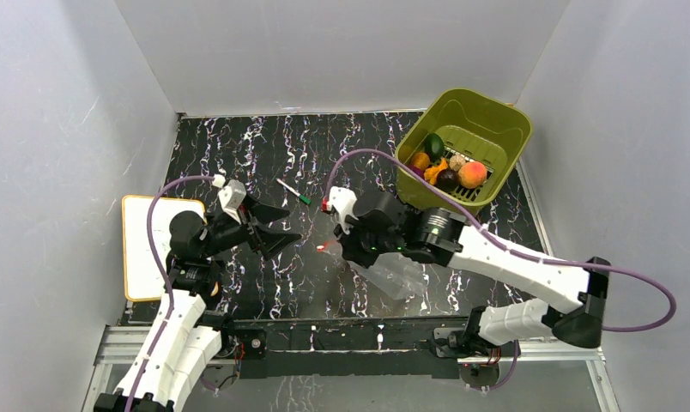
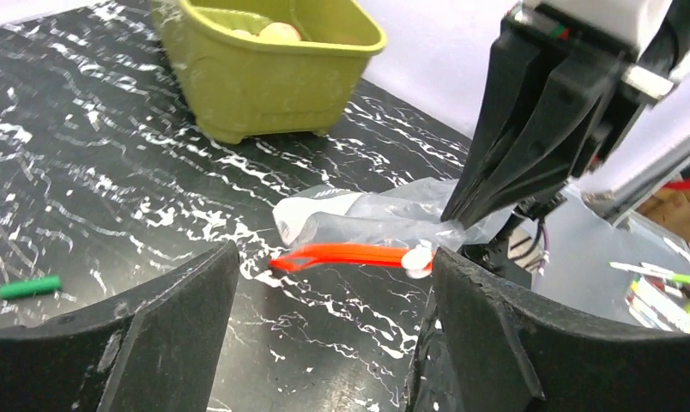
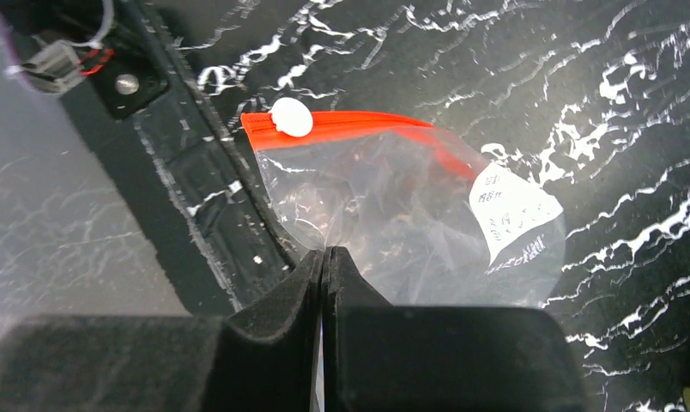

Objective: Place the food in the zip-top bag and seal the zipper
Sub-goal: Open the zipper of the food storage bag at the center of the board.

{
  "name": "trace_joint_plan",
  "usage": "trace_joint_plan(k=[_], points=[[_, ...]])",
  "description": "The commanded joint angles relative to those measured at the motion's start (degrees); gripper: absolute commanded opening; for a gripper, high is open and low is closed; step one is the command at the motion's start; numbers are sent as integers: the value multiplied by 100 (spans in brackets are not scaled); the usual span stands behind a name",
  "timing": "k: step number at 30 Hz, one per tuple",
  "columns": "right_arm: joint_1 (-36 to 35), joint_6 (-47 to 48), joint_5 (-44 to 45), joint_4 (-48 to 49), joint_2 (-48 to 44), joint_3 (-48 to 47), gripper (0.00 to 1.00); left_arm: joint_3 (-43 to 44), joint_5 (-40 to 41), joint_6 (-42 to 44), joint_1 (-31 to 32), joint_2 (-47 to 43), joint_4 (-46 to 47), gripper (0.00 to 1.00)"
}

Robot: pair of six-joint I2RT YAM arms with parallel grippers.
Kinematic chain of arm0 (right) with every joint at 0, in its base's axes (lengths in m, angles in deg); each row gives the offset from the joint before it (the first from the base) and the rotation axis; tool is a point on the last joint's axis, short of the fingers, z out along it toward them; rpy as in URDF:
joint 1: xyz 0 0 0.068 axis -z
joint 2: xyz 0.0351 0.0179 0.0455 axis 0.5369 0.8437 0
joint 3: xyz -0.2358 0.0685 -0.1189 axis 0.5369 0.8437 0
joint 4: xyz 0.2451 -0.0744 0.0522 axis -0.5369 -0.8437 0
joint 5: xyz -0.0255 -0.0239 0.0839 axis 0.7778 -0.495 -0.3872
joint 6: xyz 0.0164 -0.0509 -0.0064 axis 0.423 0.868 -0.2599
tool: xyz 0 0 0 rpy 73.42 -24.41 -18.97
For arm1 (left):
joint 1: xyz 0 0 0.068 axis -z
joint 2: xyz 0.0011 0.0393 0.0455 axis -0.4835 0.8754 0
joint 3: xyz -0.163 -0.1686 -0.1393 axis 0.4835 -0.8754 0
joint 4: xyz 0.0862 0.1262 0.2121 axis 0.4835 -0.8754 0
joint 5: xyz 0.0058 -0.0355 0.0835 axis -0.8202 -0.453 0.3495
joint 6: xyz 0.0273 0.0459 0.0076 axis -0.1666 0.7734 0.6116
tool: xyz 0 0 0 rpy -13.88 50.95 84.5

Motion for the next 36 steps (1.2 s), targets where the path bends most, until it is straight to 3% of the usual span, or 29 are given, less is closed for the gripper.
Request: trace_joint_plan(k=[1, 3, 6, 11, 14, 19, 23, 28, 30, 33, 36], points=[[-21, 390, -738, 738, -909, 88, 0, -136, -953, 95, 32, 301, 1382, 81], [-20, 352, -764, 1004, -1189, 142, 0, -173, -1235, 19, 115, 452, 1876, 81], [-21, 154, -642, 1153, -1338, 53, 0, -120, -1641, 109, 382, 600, 1886, 84], [-22, -136, -884, 1204, -1229, -238, 0, 256, -1654, 1701, 1120, 612, 93, 81], [-21, -162, -1172, 1372, -1263, -301, 0, 270, -1649, 1864, 1319, 681, 35, 75], [-21, -165, -1075, 1452, -1296, -351, 0, 200, -1861, 1741, 1492, 853, 255, 55], [-21, -175, -815, 1413, -1310, -338, 0, 213, -1741, 1783, 1521, 749, 108, 21], [-21, -313, 10, 1384, -1390, -214, 0, 144, -1340, 1775, 1524, 279, -66, 0], [-21, -516, 712, 1332, -1374, -182, 1, 109, -1123, 1590, 1521, 91, 42, 0], [-21, -1113, 1927, 1196, -1263, -221, 20, 49, -848, 1040, 1521, -118, 390, 0], [-14, -1638, 2238, 1181, -1231, -254, 37, 29, -343, 530, 1521, -217, 542, 0]])
